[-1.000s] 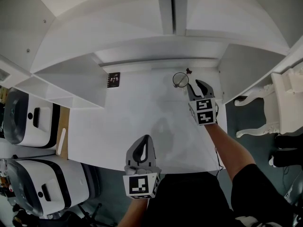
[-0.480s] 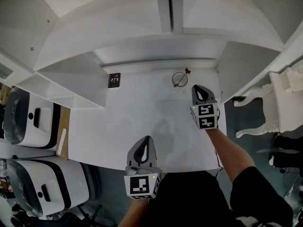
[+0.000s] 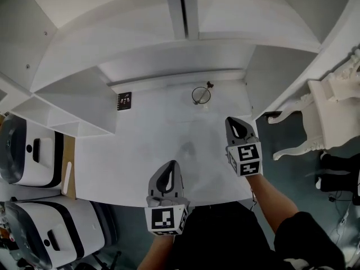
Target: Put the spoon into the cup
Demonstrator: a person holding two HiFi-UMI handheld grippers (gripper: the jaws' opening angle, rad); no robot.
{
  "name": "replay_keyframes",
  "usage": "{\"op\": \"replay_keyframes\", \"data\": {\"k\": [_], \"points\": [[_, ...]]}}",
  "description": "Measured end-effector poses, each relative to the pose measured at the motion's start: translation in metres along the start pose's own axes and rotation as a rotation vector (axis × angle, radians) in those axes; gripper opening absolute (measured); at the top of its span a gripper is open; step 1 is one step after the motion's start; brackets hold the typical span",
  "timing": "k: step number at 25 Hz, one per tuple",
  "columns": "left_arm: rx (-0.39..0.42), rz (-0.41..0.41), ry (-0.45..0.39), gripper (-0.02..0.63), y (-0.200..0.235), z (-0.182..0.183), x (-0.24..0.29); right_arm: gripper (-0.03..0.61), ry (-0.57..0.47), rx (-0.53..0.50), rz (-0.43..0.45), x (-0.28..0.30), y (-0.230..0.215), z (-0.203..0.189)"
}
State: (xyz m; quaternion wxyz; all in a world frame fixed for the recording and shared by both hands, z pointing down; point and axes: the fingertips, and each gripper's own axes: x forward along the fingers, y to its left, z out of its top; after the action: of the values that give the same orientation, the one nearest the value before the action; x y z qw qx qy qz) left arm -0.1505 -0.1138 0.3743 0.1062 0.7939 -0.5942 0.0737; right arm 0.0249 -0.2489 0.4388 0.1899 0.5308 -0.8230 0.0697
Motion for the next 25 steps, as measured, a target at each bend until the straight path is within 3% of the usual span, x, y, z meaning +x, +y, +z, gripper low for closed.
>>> {"op": "replay_keyframes", "data": {"k": [2,7,15,20,25], "points": [[0.001,-0.015,-0.004,0.008,-0.001,0.002,0.002,0.063,-0.026,0.004,0.007,-0.029,0.002,0.007],[0.014,-0.046,-0.007,0.008,-0.006,0.004,-0.001,0.063,-0.1,0.17,-0.068,-0.101,-0.012,0.017],[-0.013,-0.078,-0.006,0.008,-0.008,-0.004,-0.017,0.063,-0.082,0.154,-0.072,-0.144,0.012,0.004],[0.002,-0.116,0.005,0.008,-0.014,-0.016,-0.018,0.063,-0.082,0.168,-0.111,-0.158,0.005,-0.004],[-0.003,-0.072,-0.006,0.008,-0.009,-0.011,-0.027,0.063,-0.105,0.2,-0.123,-0.164,-0.003,-0.004]]}}
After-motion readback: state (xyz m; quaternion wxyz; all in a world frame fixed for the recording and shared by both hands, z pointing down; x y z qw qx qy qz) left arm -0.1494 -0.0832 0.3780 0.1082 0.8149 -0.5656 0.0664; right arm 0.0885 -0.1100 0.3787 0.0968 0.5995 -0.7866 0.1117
